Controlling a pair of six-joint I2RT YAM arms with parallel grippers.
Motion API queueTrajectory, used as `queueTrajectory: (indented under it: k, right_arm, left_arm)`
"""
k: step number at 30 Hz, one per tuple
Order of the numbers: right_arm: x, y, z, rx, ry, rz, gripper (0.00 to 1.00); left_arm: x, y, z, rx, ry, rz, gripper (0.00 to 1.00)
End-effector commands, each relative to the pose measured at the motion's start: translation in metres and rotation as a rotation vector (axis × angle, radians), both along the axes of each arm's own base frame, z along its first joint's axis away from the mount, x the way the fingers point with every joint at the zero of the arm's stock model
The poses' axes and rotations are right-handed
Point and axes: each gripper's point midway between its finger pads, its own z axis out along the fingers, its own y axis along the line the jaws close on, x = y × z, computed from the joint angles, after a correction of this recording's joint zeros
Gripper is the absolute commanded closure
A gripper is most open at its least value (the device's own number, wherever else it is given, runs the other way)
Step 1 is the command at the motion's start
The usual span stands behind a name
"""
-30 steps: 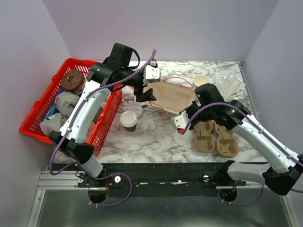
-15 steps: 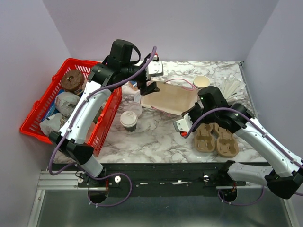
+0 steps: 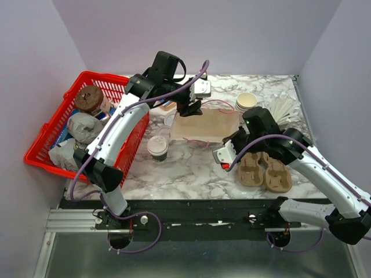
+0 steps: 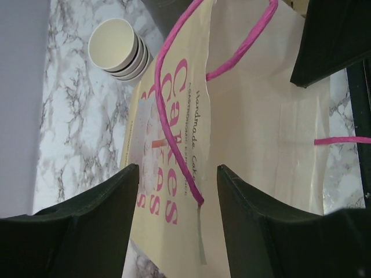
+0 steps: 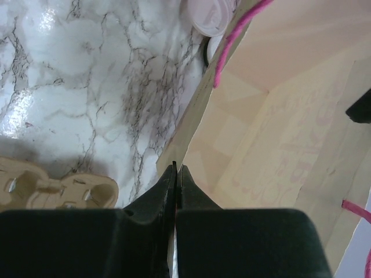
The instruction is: Pack the takeout coffee
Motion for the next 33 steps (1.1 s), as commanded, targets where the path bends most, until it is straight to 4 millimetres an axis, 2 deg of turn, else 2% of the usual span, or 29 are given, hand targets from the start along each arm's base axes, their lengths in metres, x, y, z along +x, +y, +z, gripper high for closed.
queueTrajectory:
  k: [1,8,16,22,29,30,31,32,33]
  right_arm:
    - [-0.001,-0.003,0.002,0.000,-0.027,-0.005,0.92]
    - [-0.003,-0.005,-0.002,-0.004,-0.016,-0.012,0.92]
    - [-0.004,-0.005,-0.009,-0.013,-0.002,-0.011,0.92]
    - [-0.004,-0.005,-0.009,-0.012,0.002,-0.014,0.92]
    - [-0.003,-0.005,-0.013,-0.017,0.018,-0.025,0.92]
    - [-0.002,-0.008,-0.012,-0.015,0.021,-0.055,0.73]
    - [-0.002,-0.011,-0.010,-0.012,0.020,-0.072,0.66]
    - [-0.001,-0.012,-0.008,-0.004,0.022,-0.093,0.61]
    - [-0.001,-0.016,0.004,0.035,0.024,-0.143,0.47]
  left_arm:
    - [-0.004,0.007,0.002,0.038,-0.022,0.021,0.37]
    - [-0.001,0.019,-0.001,0.065,-0.063,0.081,0.43]
    - [-0.010,0.001,-0.014,0.063,-0.029,0.023,0.47]
    - [-0.014,-0.005,-0.025,0.091,-0.011,0.004,0.57]
    - [-0.009,-0.002,-0.031,0.123,-0.010,0.024,0.75]
    - [-0.009,-0.001,-0.033,0.130,-0.008,0.024,0.82]
    - [-0.010,-0.001,-0.035,0.134,0.002,0.026,0.85]
    - [-0.009,-0.001,-0.037,0.138,0.010,0.031,0.93]
    - [-0.008,-0.001,-0.038,0.137,0.018,0.040,0.95]
